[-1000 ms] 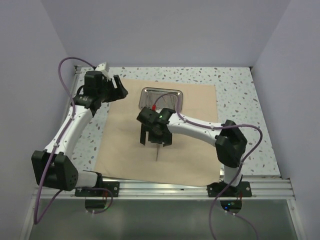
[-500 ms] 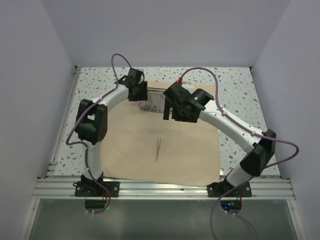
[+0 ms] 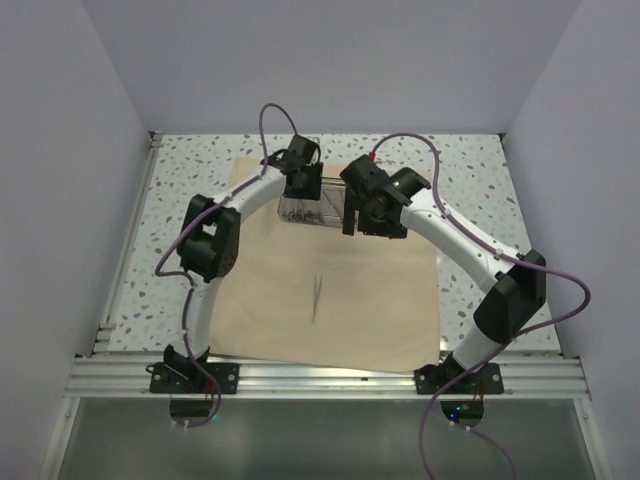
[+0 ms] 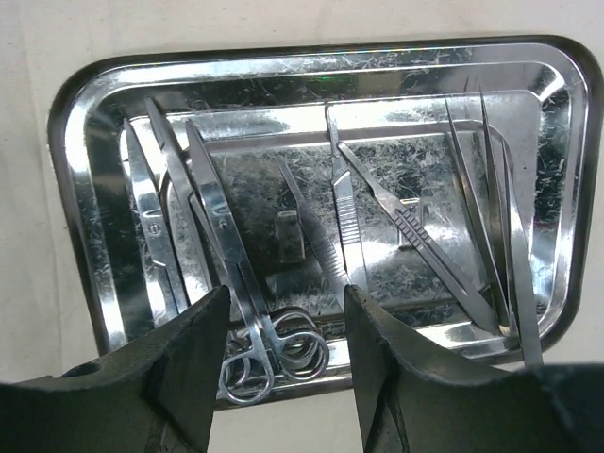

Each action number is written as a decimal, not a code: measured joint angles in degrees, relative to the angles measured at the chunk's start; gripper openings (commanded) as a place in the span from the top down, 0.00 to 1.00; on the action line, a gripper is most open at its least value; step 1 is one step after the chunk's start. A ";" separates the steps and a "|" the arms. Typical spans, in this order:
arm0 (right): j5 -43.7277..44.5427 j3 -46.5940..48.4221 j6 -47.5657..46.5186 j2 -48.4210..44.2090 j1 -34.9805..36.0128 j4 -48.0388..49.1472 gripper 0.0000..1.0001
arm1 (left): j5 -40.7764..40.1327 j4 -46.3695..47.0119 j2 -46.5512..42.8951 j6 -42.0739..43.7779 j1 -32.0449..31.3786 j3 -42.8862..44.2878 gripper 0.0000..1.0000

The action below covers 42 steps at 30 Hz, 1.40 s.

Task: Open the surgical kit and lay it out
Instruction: Pick up the medical item from the container.

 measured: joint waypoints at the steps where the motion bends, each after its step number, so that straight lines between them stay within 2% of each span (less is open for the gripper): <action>1: -0.31 0.00 -0.24 0.44 -0.15 0.00 0.11 | -0.31 -0.35 0.57 -0.04 -0.37 0.44 0.46; 9: -1.27 -0.02 -1.68 1.46 -1.11 0.00 0.12 | -4.59 -3.21 6.05 -0.52 -1.20 5.66 0.50; 20: -2.25 -2.08 -2.93 1.44 -2.99 0.20 0.12 | -6.88 -4.92 6.45 -1.79 -1.20 6.19 0.51; 26: -2.89 -2.08 -3.67 1.44 -3.52 0.22 0.13 | -7.15 -5.99 7.65 -1.84 -1.38 7.58 0.61; 31: -4.15 -2.67 -3.98 1.44 -3.98 0.48 0.14 | -7.89 -7.56 8.72 -1.81 -1.88 9.29 0.66; 32: -4.35 -2.82 -4.09 1.44 -4.09 0.52 0.15 | -7.91 -8.20 9.18 -1.81 -1.99 10.19 0.74; 33: -4.79 -2.93 -4.17 1.44 -4.24 0.55 0.15 | -7.89 -8.61 9.53 -1.92 -2.05 10.80 0.77; 40: -6.03 -3.67 -4.37 1.44 -4.70 1.03 0.18 | -7.61 -9.66 10.62 -1.90 -2.56 12.55 0.85; 42: -6.78 -4.02 -4.37 1.44 -4.79 1.11 0.18 | -7.34 -9.73 10.73 -1.86 -2.56 12.74 0.97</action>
